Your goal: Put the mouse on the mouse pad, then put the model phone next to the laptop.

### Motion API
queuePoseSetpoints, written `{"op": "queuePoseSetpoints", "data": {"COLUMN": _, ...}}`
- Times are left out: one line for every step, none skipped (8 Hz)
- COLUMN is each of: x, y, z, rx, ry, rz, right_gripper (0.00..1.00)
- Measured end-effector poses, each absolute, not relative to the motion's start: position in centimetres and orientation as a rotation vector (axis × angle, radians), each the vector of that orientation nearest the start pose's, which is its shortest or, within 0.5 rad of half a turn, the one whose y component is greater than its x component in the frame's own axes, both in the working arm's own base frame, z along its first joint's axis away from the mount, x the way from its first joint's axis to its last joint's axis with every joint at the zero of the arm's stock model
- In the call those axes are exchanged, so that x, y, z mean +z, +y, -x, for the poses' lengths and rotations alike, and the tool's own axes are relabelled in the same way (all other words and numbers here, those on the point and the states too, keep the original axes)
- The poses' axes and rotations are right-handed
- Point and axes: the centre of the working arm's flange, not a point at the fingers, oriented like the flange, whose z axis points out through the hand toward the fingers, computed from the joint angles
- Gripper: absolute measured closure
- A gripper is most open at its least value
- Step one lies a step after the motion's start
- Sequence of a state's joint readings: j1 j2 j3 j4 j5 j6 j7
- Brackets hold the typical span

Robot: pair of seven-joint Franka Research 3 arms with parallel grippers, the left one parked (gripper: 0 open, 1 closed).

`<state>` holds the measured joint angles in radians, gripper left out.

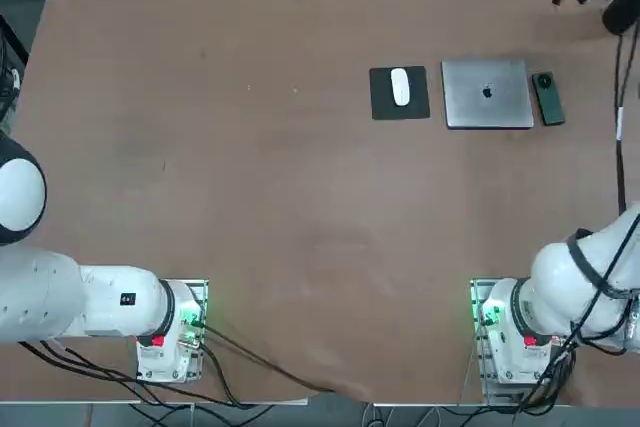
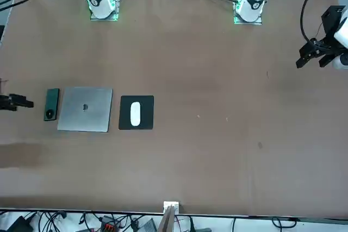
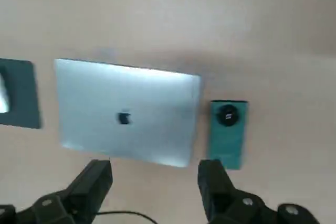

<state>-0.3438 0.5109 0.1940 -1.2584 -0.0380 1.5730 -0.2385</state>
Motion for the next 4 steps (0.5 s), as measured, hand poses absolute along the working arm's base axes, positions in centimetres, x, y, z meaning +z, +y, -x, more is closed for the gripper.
{"op": "queuePoseSetpoints", "data": {"x": 48.0, "y": -9.2, "z": -66.9, "rx": 0.296, "ry": -0.103, "rz": 3.047, "right_gripper": 0.00}}
{"op": "queuePoseSetpoints", "data": {"x": 51.3, "y": -5.9, "z": -66.1, "rx": 0.321, "ry": -0.097, "rz": 3.061, "right_gripper": 0.00}}
{"op": "queuePoseSetpoints", "data": {"x": 55.1, "y": -3.1, "z": -64.8, "rx": 0.325, "ry": -0.088, "rz": 3.084, "right_gripper": 0.00}}
{"op": "queuePoseSetpoints", "data": {"x": 58.6, "y": -0.9, "z": -62.9, "rx": 0.309, "ry": -0.087, "rz": 3.114, "right_gripper": 0.00}}
